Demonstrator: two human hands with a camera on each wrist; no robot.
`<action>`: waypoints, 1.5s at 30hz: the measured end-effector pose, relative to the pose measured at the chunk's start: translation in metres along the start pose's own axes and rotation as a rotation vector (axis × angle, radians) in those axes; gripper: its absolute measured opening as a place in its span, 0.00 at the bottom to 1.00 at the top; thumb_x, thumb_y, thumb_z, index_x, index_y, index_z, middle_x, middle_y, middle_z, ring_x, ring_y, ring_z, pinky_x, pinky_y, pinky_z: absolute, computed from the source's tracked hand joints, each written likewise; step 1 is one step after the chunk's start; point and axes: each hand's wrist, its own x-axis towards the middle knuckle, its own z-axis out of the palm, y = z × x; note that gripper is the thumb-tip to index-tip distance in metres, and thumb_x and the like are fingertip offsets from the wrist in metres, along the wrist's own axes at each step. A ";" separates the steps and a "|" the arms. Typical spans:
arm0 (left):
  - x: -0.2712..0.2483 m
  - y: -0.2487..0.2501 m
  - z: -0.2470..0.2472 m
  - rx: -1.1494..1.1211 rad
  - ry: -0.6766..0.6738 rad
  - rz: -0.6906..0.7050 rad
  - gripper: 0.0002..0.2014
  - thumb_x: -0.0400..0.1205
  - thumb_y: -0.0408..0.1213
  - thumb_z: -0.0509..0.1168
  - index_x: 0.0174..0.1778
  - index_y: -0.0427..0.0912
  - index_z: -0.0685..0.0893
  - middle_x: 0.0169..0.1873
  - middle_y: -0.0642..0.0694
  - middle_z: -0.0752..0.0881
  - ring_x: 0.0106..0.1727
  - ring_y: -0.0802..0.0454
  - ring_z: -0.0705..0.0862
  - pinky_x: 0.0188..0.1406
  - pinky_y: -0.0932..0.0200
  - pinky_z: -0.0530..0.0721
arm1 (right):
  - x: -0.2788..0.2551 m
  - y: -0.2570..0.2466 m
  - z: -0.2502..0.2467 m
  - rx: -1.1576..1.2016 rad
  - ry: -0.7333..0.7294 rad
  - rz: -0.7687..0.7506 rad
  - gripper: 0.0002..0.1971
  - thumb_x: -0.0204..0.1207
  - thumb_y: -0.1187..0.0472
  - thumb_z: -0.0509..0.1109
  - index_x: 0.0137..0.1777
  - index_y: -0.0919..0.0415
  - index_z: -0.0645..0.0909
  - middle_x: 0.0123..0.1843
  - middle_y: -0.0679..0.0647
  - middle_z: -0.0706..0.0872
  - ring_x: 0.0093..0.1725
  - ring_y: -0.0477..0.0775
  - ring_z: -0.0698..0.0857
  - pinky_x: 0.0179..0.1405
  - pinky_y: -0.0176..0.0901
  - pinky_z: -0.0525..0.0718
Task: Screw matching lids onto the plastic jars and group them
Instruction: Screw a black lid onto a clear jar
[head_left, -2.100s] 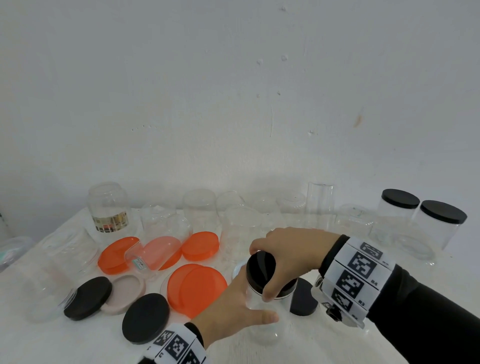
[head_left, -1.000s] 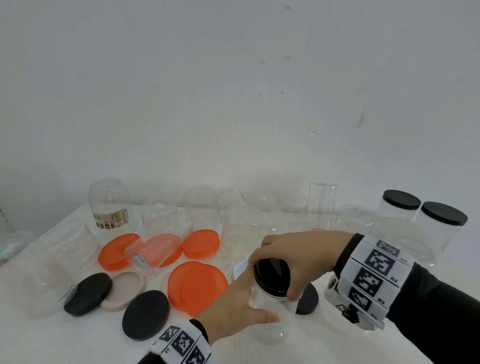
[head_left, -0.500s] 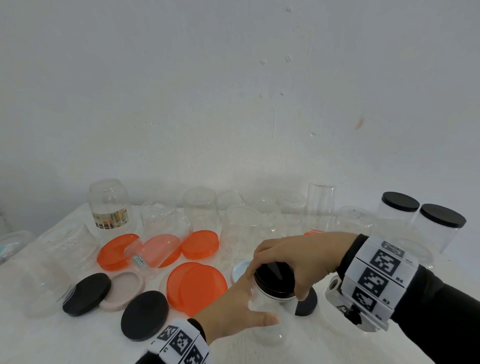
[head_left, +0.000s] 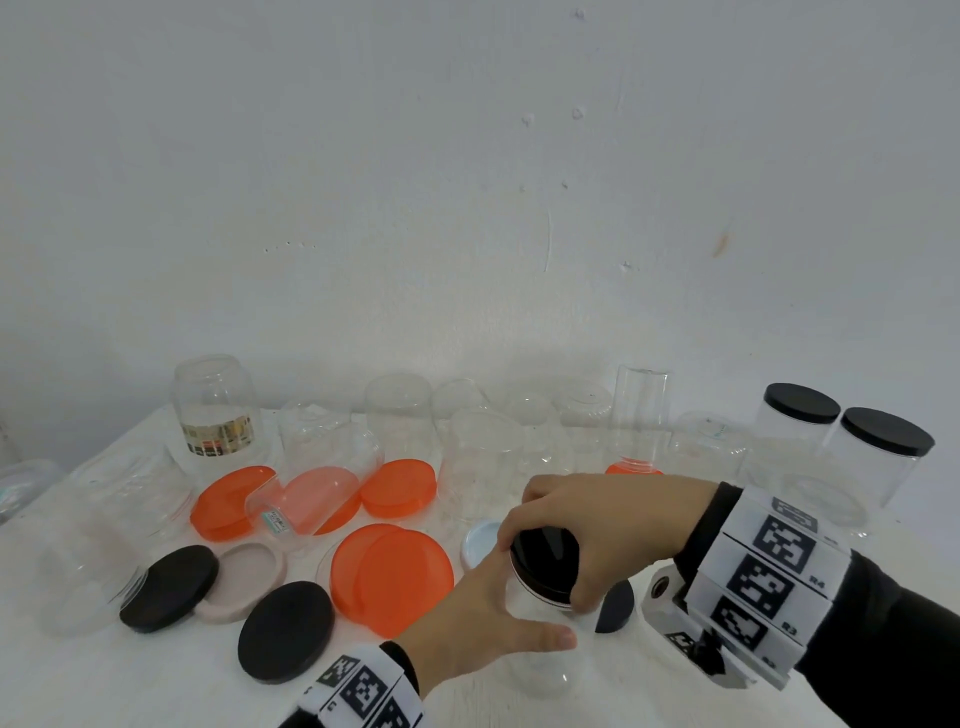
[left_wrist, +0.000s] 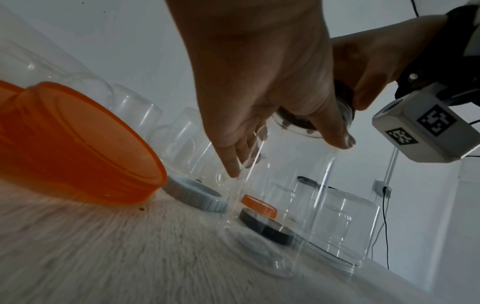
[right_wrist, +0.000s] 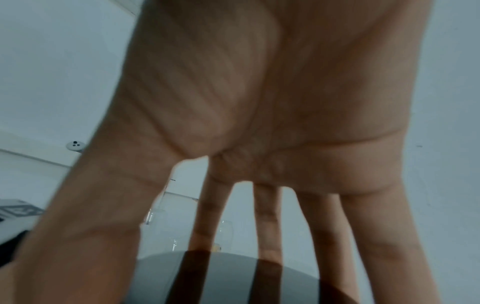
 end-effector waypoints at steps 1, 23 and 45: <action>0.001 0.000 0.000 -0.008 -0.007 -0.004 0.41 0.67 0.52 0.79 0.73 0.66 0.63 0.69 0.70 0.72 0.67 0.83 0.69 0.62 0.81 0.69 | -0.001 0.001 -0.001 0.014 -0.006 -0.010 0.34 0.67 0.58 0.79 0.71 0.36 0.70 0.64 0.44 0.71 0.59 0.50 0.77 0.57 0.50 0.83; 0.001 -0.003 0.004 -0.019 0.036 0.015 0.44 0.66 0.55 0.80 0.72 0.74 0.60 0.67 0.78 0.72 0.72 0.77 0.67 0.63 0.81 0.69 | 0.007 0.016 0.005 0.034 0.083 -0.028 0.34 0.63 0.39 0.78 0.68 0.28 0.68 0.58 0.38 0.74 0.60 0.44 0.75 0.58 0.46 0.80; 0.000 -0.003 0.005 0.023 0.049 -0.007 0.42 0.64 0.59 0.79 0.69 0.78 0.61 0.66 0.79 0.72 0.70 0.80 0.67 0.66 0.72 0.66 | 0.008 0.015 0.006 -0.085 0.105 0.081 0.42 0.58 0.33 0.78 0.72 0.36 0.67 0.50 0.38 0.70 0.55 0.46 0.74 0.41 0.39 0.72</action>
